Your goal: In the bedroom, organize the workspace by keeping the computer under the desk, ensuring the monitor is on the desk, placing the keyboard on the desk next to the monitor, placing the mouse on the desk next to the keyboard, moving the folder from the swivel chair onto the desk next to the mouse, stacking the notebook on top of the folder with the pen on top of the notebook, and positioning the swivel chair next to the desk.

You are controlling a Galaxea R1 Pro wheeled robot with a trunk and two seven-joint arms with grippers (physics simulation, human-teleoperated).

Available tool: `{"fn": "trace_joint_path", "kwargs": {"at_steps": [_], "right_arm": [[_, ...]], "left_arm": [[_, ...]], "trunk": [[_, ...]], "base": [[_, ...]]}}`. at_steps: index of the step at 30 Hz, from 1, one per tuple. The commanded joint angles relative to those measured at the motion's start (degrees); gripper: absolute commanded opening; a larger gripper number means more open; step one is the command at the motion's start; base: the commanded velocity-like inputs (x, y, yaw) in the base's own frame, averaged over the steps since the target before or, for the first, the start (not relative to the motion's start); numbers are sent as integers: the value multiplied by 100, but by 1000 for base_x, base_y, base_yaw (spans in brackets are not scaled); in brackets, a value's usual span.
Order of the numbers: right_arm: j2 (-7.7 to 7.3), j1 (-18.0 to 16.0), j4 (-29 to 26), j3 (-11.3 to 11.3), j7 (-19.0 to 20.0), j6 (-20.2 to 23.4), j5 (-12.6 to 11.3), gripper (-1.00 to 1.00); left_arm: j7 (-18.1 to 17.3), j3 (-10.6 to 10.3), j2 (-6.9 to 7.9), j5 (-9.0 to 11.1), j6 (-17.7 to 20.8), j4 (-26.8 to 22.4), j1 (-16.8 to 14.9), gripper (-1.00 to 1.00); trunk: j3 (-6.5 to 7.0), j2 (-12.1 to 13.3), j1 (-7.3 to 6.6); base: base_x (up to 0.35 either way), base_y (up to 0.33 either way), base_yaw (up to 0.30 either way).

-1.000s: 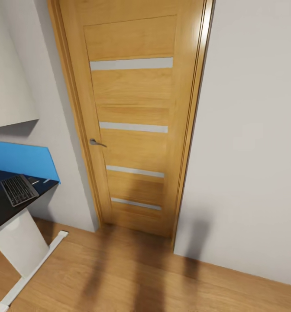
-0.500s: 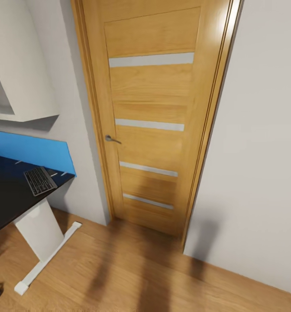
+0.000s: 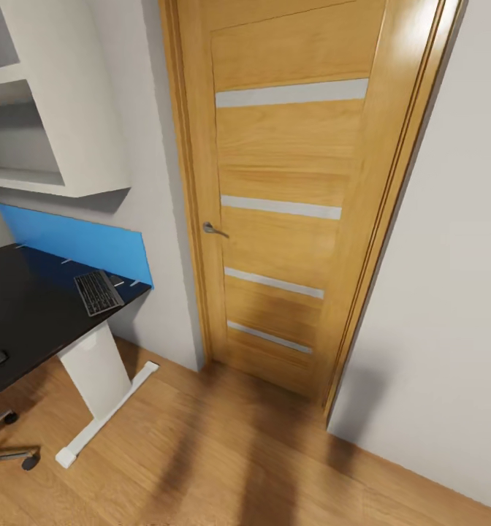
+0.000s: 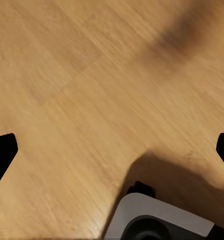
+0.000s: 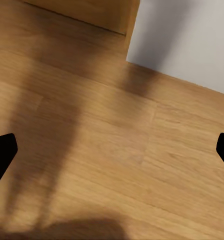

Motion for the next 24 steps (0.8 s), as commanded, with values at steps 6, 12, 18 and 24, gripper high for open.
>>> {"fn": "trace_joint_path", "kwargs": {"at_steps": [6,12,18,24], "right_arm": [[1,-3,2,1,-21,-14,10,100],[1,-3,2,1,-21,-14,10,100],[1,-3,2,1,-21,-14,10,100],[1,-3,2,1,-21,-14,10,100]], "left_arm": [[1,14,-4,-7,-17,10,-2,100],[2,14,-1,-8,-17,11,-4,100],[2,14,5,-5,-17,11,-1,100],[2,14,17,1,-17,11,-3,100]], "trunk": [[-44,-5,0],[-81,-5,0],[-117,-5,0],[-154,-5,0]], "base": [[0,-83,216],[0,-72,216],[0,-6,216],[0,0,216]]}}
